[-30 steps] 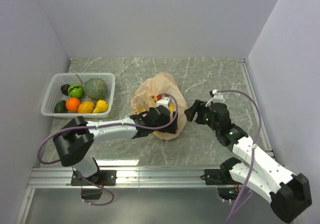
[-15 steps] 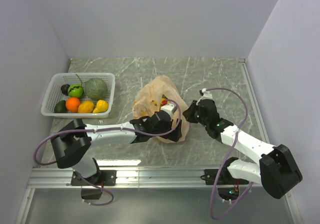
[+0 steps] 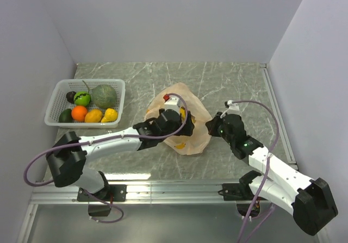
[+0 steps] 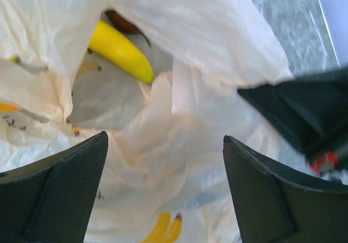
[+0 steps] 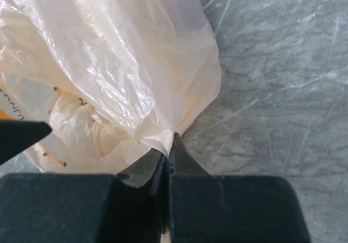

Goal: Untie the knot of the plastic bag and take out the fruit

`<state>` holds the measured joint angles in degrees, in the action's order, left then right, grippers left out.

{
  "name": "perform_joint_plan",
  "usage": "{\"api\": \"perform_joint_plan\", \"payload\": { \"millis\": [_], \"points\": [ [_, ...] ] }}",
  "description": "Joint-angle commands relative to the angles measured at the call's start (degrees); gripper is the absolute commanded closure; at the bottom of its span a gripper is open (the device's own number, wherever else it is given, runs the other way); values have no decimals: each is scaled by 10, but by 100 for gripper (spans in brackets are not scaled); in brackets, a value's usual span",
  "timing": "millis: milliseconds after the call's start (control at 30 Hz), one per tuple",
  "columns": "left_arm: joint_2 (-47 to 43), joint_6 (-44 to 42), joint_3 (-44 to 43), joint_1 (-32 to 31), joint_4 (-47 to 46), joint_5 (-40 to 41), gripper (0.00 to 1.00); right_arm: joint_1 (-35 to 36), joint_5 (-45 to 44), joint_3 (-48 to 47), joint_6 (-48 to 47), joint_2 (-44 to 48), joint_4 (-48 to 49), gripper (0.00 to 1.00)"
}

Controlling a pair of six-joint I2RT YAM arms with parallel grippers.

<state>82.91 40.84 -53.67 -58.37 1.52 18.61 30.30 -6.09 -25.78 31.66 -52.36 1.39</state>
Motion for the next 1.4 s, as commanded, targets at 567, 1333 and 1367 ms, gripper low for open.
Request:
{"api": "perform_joint_plan", "payload": {
  "millis": [567, 1333, 1367],
  "points": [
    [240, 192, -154, 94, 11, 121, 23, 63, -17, 13, 13, 29, -7, 100],
    [345, 145, -241, 117, 39, 95, 7, 94, -14, 35, 24, 13, 12, 100],
    [342, 145, -233, 114, 28, 95, 7, 95, -13, 36, 25, 12, 16, 100]
  ]
}}
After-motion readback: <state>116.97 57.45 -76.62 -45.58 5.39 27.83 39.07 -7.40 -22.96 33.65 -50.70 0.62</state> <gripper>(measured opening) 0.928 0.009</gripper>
